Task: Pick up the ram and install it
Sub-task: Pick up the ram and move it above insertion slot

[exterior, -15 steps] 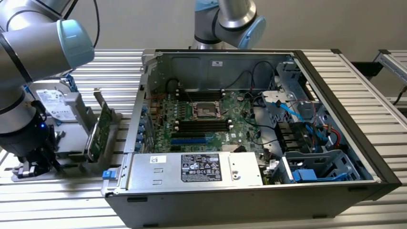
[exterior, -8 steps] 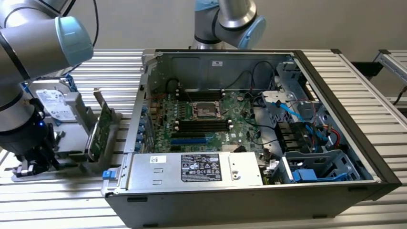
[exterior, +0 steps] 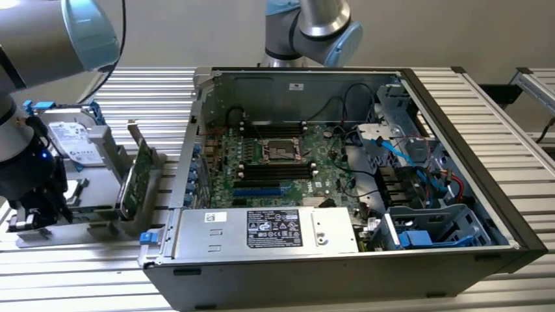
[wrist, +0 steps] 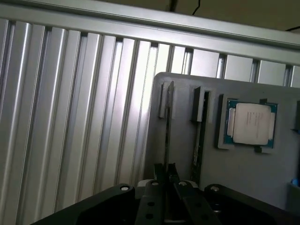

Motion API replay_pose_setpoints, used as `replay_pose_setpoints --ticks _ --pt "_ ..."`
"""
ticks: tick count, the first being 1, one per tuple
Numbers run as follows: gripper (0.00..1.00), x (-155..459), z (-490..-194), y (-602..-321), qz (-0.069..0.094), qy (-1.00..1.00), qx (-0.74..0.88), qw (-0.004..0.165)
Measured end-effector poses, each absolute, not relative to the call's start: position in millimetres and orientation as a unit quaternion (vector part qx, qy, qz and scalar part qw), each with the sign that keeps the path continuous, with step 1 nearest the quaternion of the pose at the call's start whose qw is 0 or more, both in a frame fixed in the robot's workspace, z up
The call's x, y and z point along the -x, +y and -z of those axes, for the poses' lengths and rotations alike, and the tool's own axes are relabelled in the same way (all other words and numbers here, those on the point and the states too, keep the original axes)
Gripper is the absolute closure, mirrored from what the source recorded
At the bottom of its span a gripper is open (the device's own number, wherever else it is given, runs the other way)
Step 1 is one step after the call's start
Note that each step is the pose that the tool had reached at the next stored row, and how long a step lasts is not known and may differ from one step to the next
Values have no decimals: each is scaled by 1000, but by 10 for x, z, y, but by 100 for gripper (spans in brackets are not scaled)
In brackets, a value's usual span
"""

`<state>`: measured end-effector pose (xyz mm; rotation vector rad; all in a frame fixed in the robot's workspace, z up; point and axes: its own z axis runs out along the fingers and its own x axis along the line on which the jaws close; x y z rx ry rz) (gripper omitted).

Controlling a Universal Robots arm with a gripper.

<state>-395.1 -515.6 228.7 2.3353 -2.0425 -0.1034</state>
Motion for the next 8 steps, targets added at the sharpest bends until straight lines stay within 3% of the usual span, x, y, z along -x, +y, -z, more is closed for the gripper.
replay_pose_setpoints --ticks 8 --pt "86 3881 -2618 -5158 34 -658 -752 18"
